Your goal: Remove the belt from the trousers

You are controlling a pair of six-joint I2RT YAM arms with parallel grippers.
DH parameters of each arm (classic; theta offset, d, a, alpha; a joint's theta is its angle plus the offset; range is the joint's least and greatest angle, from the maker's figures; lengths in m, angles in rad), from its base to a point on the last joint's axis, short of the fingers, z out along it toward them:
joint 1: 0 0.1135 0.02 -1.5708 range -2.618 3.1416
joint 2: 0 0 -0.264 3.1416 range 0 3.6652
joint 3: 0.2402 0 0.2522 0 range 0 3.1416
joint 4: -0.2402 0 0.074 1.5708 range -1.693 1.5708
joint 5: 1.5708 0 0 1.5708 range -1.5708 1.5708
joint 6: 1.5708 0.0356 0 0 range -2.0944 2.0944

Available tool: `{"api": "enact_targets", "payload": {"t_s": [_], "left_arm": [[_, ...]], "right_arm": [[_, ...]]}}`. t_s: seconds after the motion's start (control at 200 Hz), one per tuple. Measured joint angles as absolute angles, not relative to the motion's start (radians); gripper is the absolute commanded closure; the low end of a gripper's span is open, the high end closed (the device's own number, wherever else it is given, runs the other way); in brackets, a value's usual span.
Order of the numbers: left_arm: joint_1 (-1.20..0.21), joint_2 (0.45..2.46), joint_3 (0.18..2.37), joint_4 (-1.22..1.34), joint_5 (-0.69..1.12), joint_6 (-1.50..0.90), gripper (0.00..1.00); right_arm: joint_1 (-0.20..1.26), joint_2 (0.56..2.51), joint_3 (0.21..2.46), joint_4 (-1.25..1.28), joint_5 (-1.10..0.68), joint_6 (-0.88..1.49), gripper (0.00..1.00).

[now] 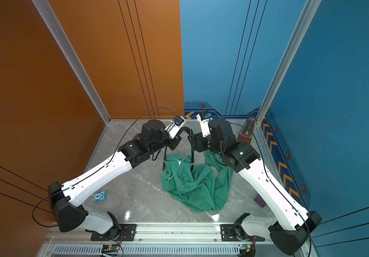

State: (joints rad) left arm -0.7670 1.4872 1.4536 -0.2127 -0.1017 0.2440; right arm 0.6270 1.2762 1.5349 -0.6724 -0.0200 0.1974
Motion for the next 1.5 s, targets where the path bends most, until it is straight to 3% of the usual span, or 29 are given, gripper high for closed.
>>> {"api": "enact_targets", "payload": {"t_s": [0.205, 0.385, 0.621, 0.751, 0.961, 1.071, 1.496], "left_arm": [[-0.767, 1.487, 1.454, -0.216, -0.102, 0.244, 1.00], [-0.767, 1.487, 1.454, -0.216, -0.102, 0.244, 1.00], [-0.767, 1.487, 1.454, -0.215, -0.102, 0.247, 1.00], [-0.768, 1.487, 1.454, -0.215, -0.102, 0.247, 1.00], [-0.766, 1.487, 1.454, -0.217, -0.105, 0.247, 1.00], [-0.766, 1.487, 1.454, -0.217, -0.105, 0.247, 1.00], [-0.766, 1.487, 1.448, -0.218, -0.105, 0.247, 1.00]], "right_arm": [[0.650, 1.366, 1.606, -0.700, -0.020, 0.162, 0.34], [0.659, 1.387, 1.617, -0.728, 0.000, 0.146, 0.64], [0.662, 1.388, 1.630, -0.742, 0.006, 0.148, 0.84], [0.662, 1.391, 1.630, -0.742, 0.004, 0.154, 0.83], [0.662, 1.401, 1.639, -0.749, -0.004, 0.169, 0.71], [0.662, 1.406, 1.654, -0.752, -0.010, 0.188, 0.58], [0.664, 1.408, 1.682, -0.774, -0.014, 0.211, 0.65]]}}
